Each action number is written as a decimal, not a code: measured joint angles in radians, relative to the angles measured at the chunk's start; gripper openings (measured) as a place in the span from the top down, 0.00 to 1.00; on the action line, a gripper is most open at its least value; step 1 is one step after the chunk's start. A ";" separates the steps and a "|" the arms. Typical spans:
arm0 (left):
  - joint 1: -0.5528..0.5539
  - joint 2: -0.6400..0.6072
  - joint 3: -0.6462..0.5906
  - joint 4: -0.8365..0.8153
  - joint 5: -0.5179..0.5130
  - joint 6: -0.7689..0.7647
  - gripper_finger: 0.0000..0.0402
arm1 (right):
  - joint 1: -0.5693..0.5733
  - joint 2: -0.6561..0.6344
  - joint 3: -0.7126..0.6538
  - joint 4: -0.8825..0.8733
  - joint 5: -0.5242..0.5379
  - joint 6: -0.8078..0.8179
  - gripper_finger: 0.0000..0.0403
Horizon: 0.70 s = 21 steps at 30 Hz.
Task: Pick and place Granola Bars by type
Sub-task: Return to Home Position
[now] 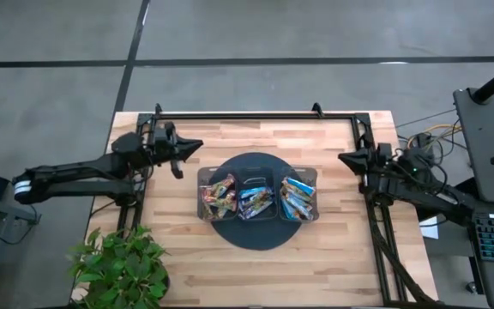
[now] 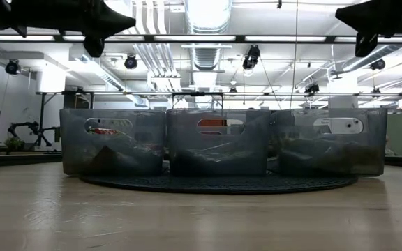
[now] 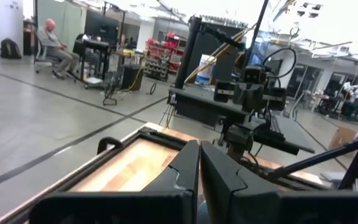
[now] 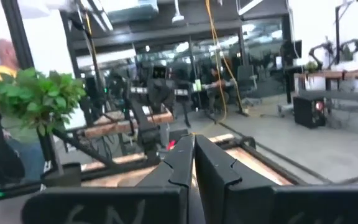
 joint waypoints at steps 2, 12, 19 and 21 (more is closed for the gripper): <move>0.000 0.014 -0.003 0.000 -0.003 0.004 1.00 | 0.000 0.001 -0.040 0.084 0.002 -0.004 0.98; 0.000 0.116 -0.142 0.324 -0.086 0.029 1.00 | 0.000 0.089 -0.271 0.500 0.016 -0.052 0.98; -0.002 0.143 -0.245 0.379 -0.115 0.019 1.00 | 0.002 0.156 -0.279 0.485 0.032 -0.061 0.98; -0.002 0.147 -0.266 0.381 -0.106 0.017 1.00 | 0.002 0.182 -0.279 0.484 0.030 -0.061 0.98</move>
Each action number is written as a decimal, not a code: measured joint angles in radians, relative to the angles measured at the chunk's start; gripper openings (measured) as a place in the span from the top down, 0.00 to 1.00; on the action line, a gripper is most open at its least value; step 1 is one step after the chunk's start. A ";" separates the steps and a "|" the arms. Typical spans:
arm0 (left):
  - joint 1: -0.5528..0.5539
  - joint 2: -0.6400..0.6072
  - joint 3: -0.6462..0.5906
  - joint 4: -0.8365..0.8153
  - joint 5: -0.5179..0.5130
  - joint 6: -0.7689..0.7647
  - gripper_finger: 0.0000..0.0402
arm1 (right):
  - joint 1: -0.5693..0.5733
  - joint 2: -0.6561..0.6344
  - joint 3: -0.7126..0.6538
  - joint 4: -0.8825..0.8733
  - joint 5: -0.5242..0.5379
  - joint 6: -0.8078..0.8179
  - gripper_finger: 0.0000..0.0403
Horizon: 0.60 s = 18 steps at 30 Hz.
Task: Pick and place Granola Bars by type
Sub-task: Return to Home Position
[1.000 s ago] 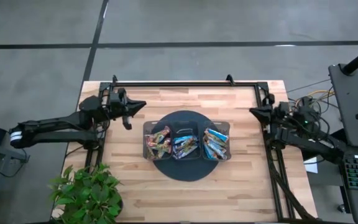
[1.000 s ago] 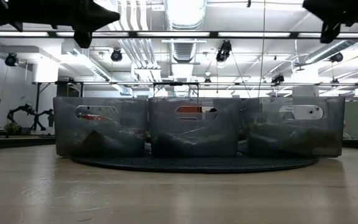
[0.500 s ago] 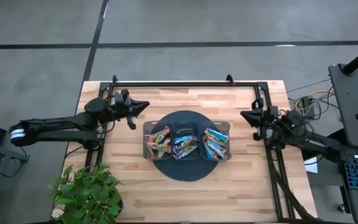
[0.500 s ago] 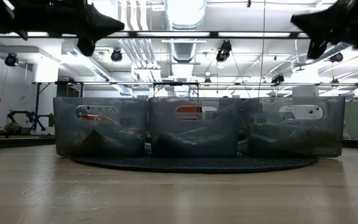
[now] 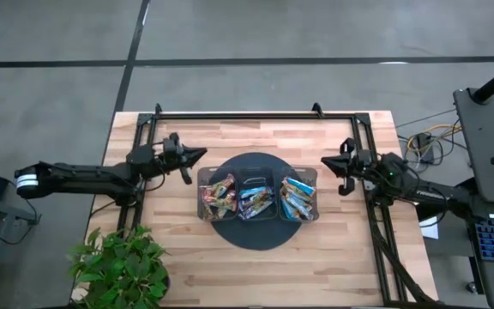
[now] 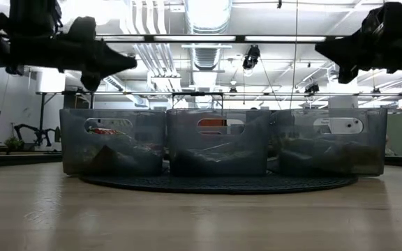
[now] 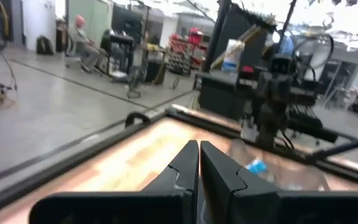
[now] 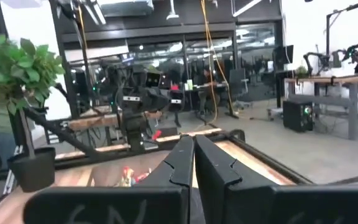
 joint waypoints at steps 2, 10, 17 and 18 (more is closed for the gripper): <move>0.000 0.000 -0.022 -0.003 0.024 -0.011 1.00 | 0.000 0.024 0.000 0.004 -0.001 0.000 0.98; 0.000 -0.048 -0.104 -0.011 0.031 0.007 1.00 | 0.000 0.091 0.000 0.003 -0.002 0.064 0.98; 0.000 -0.220 -0.114 -0.232 0.011 0.010 1.00 | 0.000 0.088 0.000 0.007 -0.004 0.065 0.98; 0.000 -0.244 -0.101 -0.297 0.011 0.015 1.00 | 0.000 0.088 0.000 0.007 -0.004 0.059 0.98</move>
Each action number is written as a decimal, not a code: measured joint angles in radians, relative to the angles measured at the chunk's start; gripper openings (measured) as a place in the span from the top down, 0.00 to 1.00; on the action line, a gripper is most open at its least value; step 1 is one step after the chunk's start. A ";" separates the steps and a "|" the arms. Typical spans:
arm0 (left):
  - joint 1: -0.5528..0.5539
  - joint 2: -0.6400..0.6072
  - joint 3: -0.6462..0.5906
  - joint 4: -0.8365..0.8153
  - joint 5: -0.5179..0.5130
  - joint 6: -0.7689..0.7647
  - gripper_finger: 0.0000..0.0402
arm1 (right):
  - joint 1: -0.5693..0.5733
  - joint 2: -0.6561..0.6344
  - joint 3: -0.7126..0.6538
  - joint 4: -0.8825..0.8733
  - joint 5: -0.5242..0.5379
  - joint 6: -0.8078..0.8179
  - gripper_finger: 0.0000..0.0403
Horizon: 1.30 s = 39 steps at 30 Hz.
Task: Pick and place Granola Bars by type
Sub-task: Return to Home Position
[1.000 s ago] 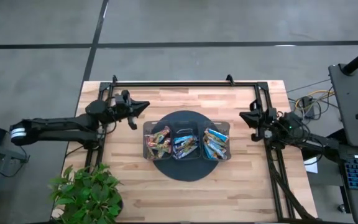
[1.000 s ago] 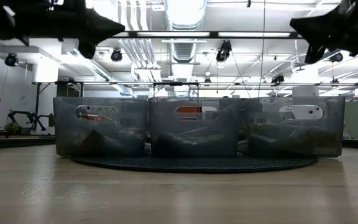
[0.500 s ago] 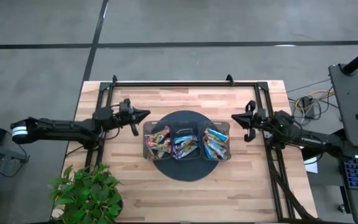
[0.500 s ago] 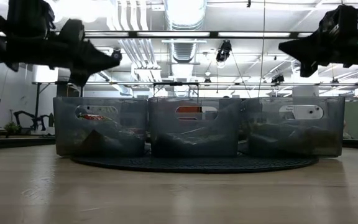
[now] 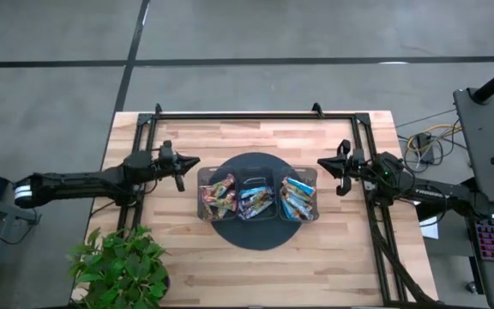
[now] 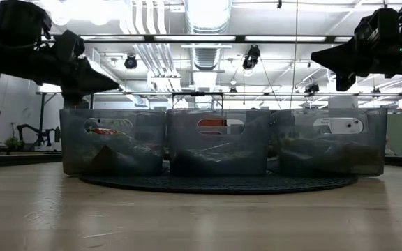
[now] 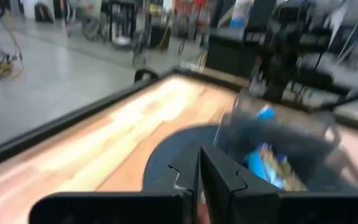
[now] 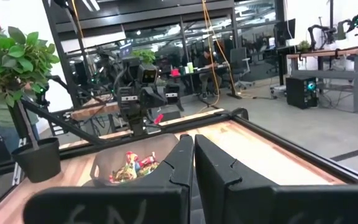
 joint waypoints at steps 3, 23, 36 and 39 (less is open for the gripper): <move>0.000 -0.061 0.034 -0.177 -0.010 0.029 1.00 | 0.000 0.000 0.000 -0.001 0.000 -0.004 0.98; -0.002 -0.390 -0.050 -0.263 0.093 -0.008 1.00 | 0.000 0.000 0.000 -0.081 -0.165 -0.210 0.98; -0.032 -0.387 -0.075 -0.292 0.032 0.066 1.00 | 0.000 0.001 0.000 -0.080 -0.264 -0.184 0.98; -0.041 -0.389 -0.075 -0.264 -0.002 0.078 1.00 | 0.000 0.000 0.000 -0.080 -0.257 -0.194 0.98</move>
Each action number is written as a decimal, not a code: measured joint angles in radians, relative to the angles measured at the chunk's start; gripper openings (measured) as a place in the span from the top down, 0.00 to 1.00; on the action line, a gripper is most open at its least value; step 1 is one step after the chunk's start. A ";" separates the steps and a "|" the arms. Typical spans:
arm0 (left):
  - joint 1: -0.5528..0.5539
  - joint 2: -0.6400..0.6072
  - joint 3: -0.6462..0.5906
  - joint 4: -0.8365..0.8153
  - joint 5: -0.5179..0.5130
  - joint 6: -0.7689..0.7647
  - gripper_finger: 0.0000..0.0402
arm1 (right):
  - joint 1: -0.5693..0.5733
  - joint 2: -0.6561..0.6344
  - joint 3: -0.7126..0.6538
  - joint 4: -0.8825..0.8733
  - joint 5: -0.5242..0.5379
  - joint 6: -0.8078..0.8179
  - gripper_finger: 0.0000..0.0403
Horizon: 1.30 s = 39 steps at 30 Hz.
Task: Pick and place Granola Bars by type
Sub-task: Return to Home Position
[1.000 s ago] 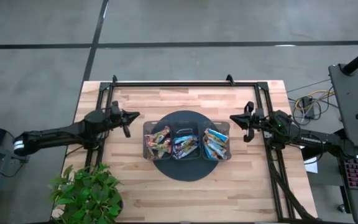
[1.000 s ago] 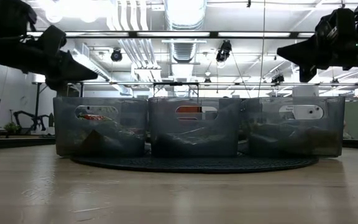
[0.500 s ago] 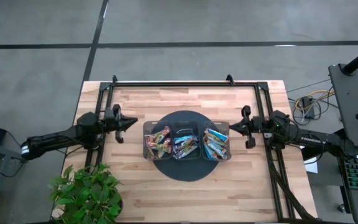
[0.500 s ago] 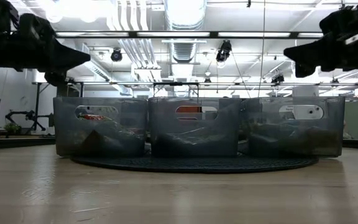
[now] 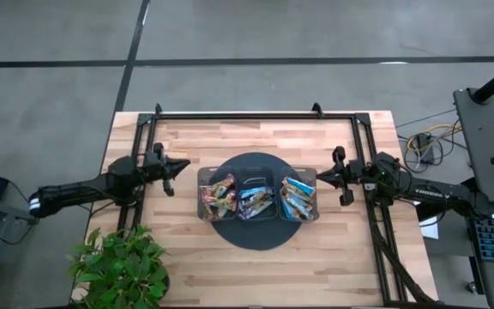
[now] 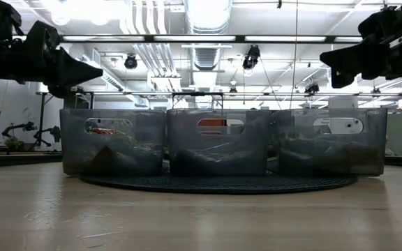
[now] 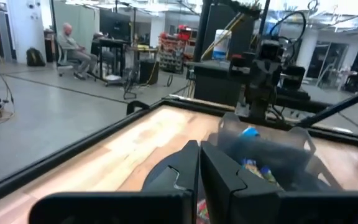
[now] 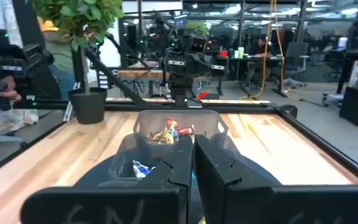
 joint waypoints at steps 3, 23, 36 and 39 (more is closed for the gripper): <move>-0.005 0.000 0.000 -0.001 -0.012 0.011 1.00 | -0.001 0.000 0.000 0.002 0.032 0.019 0.98; -0.006 0.000 -0.001 0.007 -0.026 -0.006 1.00 | 0.151 -0.002 0.002 0.128 0.053 0.163 0.98; -0.006 0.000 -0.001 0.005 -0.026 -0.018 1.00 | 0.220 -0.124 0.001 0.026 0.165 0.183 0.98; -0.007 0.000 0.000 0.004 -0.026 -0.018 1.00 | 0.220 -0.190 0.001 -0.071 0.183 0.195 0.98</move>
